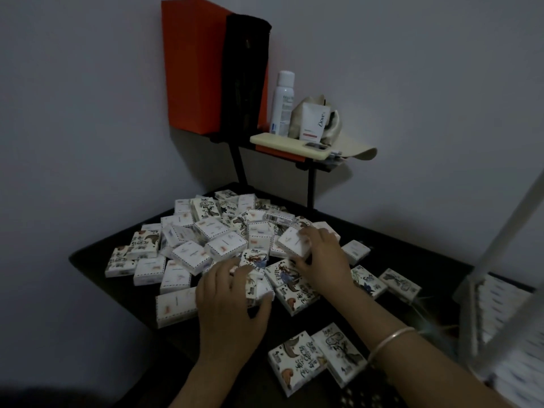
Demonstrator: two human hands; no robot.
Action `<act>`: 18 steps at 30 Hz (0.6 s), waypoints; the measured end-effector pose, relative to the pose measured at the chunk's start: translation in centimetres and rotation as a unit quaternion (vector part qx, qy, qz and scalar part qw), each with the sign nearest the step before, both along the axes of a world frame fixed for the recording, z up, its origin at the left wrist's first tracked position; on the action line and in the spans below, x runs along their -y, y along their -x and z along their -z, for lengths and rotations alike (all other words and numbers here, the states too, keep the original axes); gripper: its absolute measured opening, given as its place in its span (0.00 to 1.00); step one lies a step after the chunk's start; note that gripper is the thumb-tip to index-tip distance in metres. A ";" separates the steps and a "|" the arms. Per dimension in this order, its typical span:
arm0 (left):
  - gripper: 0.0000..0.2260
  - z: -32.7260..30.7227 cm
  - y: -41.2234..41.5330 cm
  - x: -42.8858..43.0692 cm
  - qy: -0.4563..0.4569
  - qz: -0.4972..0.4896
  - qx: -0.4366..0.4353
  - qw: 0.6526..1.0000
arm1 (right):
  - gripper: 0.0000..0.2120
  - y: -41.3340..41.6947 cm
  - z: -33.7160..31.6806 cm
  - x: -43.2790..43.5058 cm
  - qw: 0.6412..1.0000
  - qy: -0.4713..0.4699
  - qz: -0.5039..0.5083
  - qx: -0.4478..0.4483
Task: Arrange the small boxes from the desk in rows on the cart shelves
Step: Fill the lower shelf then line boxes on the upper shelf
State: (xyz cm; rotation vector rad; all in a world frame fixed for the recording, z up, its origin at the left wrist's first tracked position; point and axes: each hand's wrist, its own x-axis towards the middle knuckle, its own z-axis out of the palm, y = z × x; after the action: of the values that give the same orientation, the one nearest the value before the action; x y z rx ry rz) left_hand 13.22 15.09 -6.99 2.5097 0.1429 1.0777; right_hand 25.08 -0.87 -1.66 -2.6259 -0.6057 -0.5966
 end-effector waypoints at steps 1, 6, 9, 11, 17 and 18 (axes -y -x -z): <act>0.20 -0.4 -0.1 -0.4 0.019 0.003 0.019 1.000 | 0.23 0.3 -0.1 0.3 1.000 -0.010 -0.008 -0.008; 0.18 -3.7 -2.9 -4.5 0.024 -0.087 -0.004 0.996 | 0.17 2.0 -0.8 1.6 0.998 -0.057 -0.025 -0.020; 0.21 -4.4 -4.7 -5.9 -0.038 -0.121 -0.112 0.986 | 0.16 3.6 -1.7 2.2 0.995 -0.093 -0.031 -0.026; 0.21 -4.3 -5.1 -6.2 -0.089 -0.121 -0.140 0.979 | 0.18 4.8 -2.6 2.7 0.992 -0.116 -0.040 -0.030; 0.22 -5.2 -4.6 -6.0 -0.054 -0.088 -0.116 0.988 | 0.26 8.4 -6.0 5.1 0.968 -0.224 -0.101 -0.046; 0.22 -5.6 -4.3 -5.5 -0.024 -0.059 -0.097 0.993 | 0.25 9.0 -6.6 5.6 0.969 -0.222 -0.107 -0.032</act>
State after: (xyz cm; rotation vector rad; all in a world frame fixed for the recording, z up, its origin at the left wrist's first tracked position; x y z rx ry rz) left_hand 17.50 20.57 -1.36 2.6765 0.3278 0.8871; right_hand 16.11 -6.45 4.95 -2.1204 -0.6393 -0.5094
